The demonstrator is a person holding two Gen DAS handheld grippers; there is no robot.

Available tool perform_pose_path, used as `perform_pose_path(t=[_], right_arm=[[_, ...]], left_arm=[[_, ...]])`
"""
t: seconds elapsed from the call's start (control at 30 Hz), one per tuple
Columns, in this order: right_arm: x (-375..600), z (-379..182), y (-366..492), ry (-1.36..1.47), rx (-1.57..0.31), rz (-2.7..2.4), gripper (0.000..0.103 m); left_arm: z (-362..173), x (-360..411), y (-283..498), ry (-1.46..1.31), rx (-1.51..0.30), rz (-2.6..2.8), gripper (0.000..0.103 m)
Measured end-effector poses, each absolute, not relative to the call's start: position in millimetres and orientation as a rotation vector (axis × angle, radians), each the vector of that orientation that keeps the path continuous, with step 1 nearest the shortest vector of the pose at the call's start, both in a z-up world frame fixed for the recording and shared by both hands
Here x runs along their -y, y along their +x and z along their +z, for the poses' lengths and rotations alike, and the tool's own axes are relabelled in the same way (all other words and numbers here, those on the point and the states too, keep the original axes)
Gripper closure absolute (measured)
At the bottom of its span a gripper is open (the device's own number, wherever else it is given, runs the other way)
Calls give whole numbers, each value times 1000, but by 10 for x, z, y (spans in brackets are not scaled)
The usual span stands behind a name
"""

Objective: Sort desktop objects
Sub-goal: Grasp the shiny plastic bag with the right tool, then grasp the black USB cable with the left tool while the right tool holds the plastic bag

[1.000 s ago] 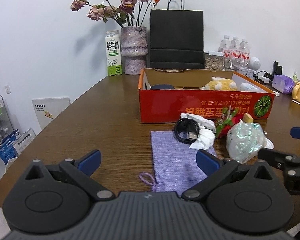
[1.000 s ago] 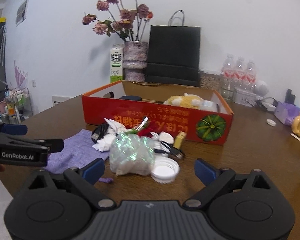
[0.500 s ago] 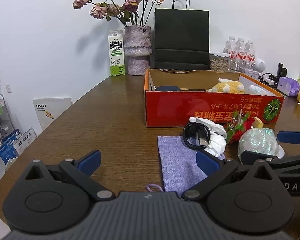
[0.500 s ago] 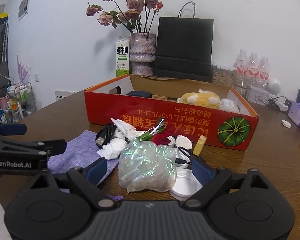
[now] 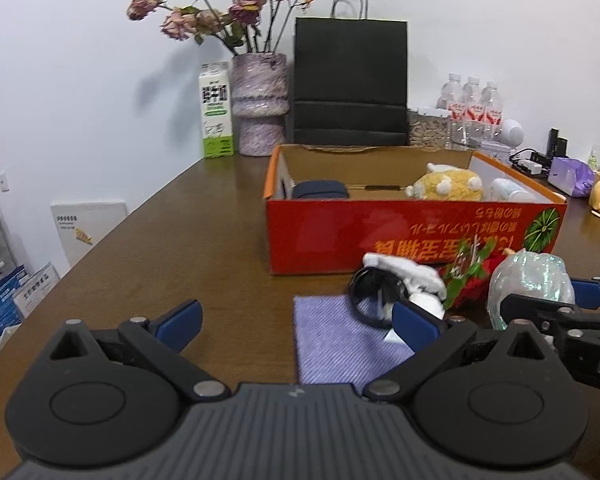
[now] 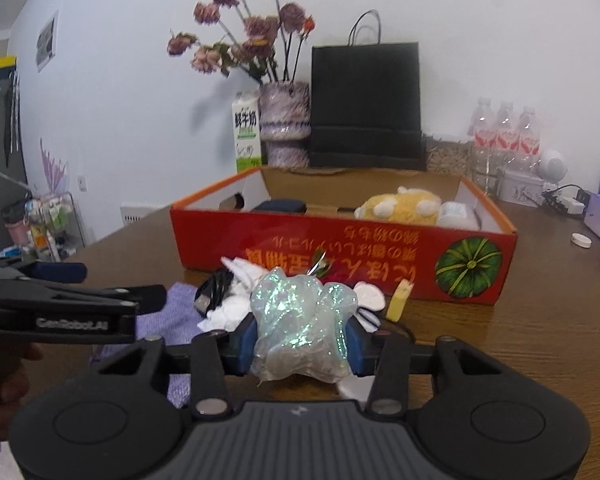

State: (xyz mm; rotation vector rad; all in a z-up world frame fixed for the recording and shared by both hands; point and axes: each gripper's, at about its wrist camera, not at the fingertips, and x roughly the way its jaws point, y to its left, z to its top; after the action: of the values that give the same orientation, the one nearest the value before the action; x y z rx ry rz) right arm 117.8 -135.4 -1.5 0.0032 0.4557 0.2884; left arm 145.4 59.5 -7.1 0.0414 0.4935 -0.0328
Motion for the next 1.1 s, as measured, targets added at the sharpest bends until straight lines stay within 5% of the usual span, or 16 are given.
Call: perform_pose_path(t=[0.23, 0.4, 0.57, 0.8, 0.93, 1.1], right_arm=[[1549, 53, 1188, 25, -421, 230, 60], [1691, 39, 1237, 43, -422, 196, 60], [1785, 24, 1277, 53, -429, 180, 60], [1818, 1, 1316, 56, -439, 182, 60], [1824, -5, 1317, 57, -443, 182, 60], [1825, -2, 1311, 58, -442, 180, 60]], left_arm=[[-61, -407, 1678, 56, -506, -74, 1], [-94, -329, 1859, 55, -544, -96, 10], [-167, -342, 1987, 22, -600, -125, 29], [-213, -362, 2086, -15, -641, -149, 32], [-228, -363, 2109, -33, -662, -177, 63], [-219, -353, 2073, -31, -652, -172, 68]])
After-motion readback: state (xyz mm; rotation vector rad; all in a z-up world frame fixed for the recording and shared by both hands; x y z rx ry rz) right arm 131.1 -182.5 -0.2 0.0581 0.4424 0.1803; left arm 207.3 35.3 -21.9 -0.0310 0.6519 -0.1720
